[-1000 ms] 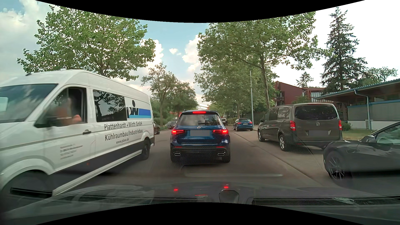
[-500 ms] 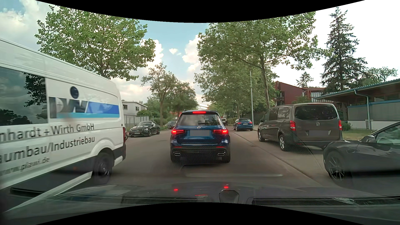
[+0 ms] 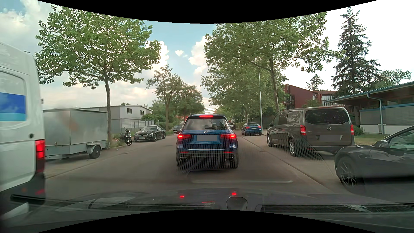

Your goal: Follow the waypoints while adhering to traffic rules and regulations

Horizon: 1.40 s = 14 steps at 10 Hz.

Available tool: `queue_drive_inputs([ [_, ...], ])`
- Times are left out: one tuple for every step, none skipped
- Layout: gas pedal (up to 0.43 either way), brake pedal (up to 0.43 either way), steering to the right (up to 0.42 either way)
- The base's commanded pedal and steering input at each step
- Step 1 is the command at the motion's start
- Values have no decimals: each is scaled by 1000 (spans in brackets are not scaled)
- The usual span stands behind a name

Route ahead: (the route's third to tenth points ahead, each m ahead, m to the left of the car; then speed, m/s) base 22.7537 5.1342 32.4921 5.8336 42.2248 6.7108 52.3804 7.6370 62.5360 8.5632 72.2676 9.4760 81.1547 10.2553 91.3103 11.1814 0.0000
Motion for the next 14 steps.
queue_drive_inputs([
  [0,189,9],
  [0,189,9],
  [0,189,9],
  [0,189,9],
  [0,189,9],
  [0,189,9],
  [0,189,9],
  [0,189,9],
  [0,189,9],
  [0,189,9],
  [0,189,9],
  [0,189,9],
  [0,189,9],
  [0,189,9],
])
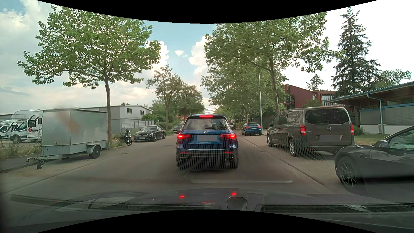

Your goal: Follow the waypoints while adhering to traffic rules and regulations

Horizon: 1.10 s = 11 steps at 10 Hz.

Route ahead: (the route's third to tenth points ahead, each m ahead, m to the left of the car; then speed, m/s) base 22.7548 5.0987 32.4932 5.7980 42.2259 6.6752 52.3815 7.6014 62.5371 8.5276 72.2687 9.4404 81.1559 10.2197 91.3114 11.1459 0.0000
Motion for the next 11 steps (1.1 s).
queue_drive_inputs([
  [0,189,9],
  [0,189,9],
  [0,195,9],
  [0,189,9],
  [0,189,9],
  [0,189,9],
  [0,189,9],
  [0,189,9],
  [0,189,9],
  [0,189,9],
  [0,189,9],
])
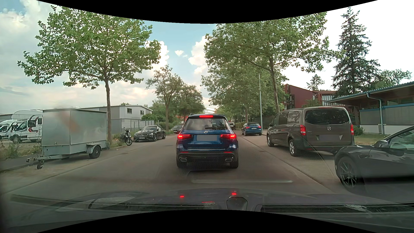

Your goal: Follow the waypoints while adhering to traffic rules and regulations

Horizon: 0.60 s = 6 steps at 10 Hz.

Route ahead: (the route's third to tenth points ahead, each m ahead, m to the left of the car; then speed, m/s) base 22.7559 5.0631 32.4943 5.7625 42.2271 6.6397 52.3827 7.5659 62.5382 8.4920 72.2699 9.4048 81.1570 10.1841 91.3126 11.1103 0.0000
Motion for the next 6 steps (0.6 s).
queue_drive_inputs([
  [0,189,9],
  [0,189,9],
  [0,189,9],
  [0,189,9],
  [0,189,9],
  [0,195,9],
])
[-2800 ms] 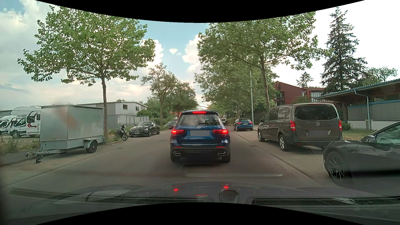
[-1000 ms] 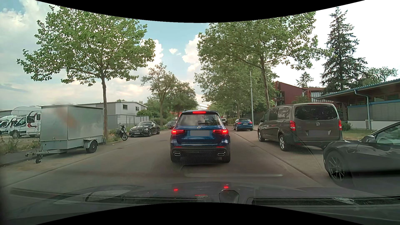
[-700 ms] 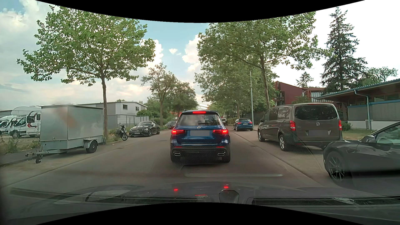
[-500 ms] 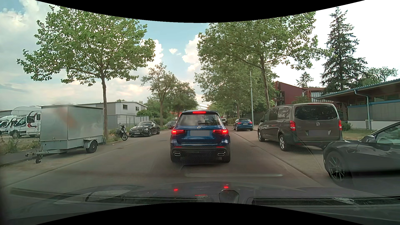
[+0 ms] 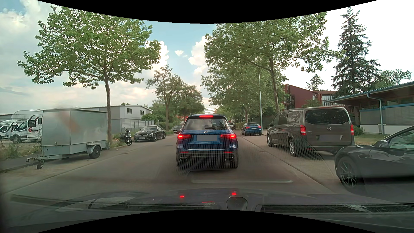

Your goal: Follow the waypoints while adhering to traffic rules and regulations

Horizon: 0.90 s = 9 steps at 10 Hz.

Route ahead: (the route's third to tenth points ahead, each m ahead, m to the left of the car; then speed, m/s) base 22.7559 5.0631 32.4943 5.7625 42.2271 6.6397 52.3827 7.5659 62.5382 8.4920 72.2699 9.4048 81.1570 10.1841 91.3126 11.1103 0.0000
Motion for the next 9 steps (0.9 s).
queue_drive_inputs([
  [0,189,9],
  [0,189,9],
  [0,189,9],
  [0,189,9],
  [0,189,9],
  [0,189,9],
  [0,189,9],
  [0,189,9],
  [0,189,9],
])
